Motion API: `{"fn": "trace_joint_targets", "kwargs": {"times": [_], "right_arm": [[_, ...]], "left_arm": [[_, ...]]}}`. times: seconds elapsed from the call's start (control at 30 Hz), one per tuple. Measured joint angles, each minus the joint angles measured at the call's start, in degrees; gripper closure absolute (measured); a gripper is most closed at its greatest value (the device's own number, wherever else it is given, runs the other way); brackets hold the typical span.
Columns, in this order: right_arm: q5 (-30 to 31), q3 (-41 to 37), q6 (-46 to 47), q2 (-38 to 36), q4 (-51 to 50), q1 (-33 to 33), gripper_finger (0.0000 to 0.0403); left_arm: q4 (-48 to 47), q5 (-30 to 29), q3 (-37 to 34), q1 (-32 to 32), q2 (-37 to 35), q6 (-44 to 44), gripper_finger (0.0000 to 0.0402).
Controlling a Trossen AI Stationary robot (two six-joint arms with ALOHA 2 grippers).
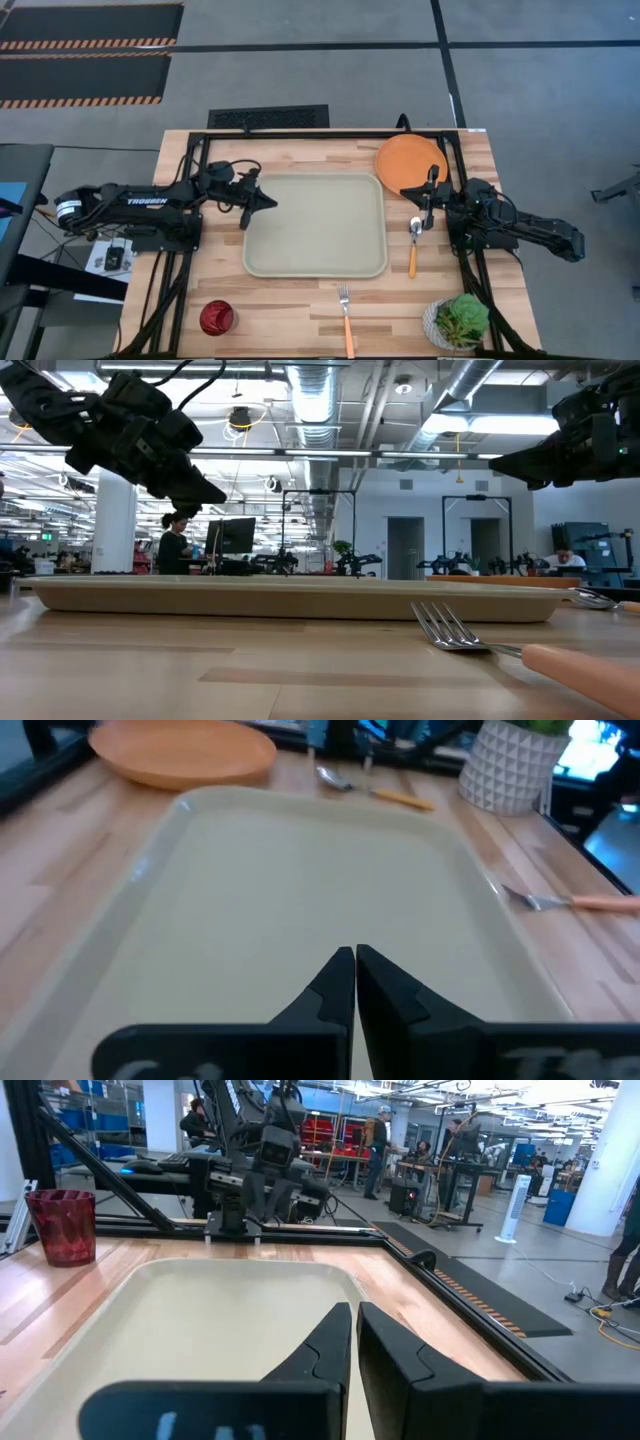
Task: Pick and place plate/cup/fork/spoon on tray
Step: Put the red cup on the gray serving tray
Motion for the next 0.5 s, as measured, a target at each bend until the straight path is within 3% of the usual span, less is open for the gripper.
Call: {"fn": "trace_joint_targets", "kwargs": {"times": [0.27, 0.4, 0.5], "right_arm": [[0.0, 0.0, -3.1, 0.0, 1.1, 0.0, 0.0356], [0.0, 0.0, 5.5, 0.0, 1.2, -0.1, 0.0356], [0.0, 0.0, 5.6, 0.0, 2.2, -0.4, 0.0356]], "left_arm": [[-20.1, -2.8, 8.5, -3.8, 0.0, 3.4, 0.0401], [-28.8, -5.9, 12.7, -6.5, 0.0, 5.5, 0.0401], [-36.1, -10.6, 15.6, -9.3, 0.0, 6.8, 0.0401]]}}
